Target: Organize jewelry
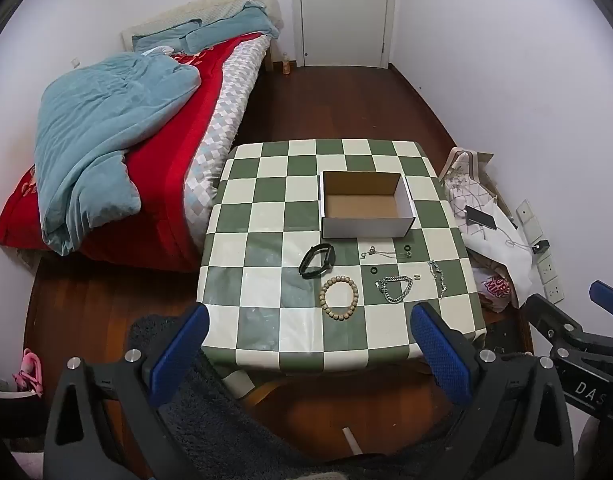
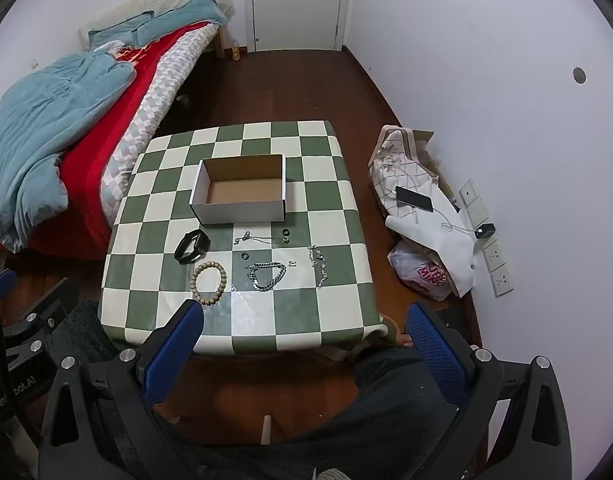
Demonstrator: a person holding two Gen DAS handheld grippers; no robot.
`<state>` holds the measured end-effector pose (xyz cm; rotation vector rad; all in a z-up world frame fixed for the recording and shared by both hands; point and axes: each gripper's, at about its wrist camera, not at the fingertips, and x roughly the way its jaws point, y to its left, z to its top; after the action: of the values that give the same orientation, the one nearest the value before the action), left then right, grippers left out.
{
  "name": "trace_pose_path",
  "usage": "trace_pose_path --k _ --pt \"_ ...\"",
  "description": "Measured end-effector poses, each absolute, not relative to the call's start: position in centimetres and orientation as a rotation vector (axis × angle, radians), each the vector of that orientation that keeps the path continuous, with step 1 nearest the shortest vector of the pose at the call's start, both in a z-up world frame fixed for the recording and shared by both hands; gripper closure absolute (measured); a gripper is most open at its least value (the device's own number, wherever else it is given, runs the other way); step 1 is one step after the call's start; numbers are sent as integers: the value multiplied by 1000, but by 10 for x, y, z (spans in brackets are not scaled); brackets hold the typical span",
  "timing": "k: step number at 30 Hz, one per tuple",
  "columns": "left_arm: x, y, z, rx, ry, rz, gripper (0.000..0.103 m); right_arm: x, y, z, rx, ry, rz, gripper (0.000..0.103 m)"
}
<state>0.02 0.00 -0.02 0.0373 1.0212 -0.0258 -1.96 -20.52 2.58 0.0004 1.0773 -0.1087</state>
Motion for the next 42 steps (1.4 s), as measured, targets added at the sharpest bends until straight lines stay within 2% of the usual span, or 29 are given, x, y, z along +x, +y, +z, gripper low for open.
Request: trace_pose_path --k 42 --pt "-5 -11 3 28 1016 -33 0 -21 -201 31 -28 1071 -123 1"
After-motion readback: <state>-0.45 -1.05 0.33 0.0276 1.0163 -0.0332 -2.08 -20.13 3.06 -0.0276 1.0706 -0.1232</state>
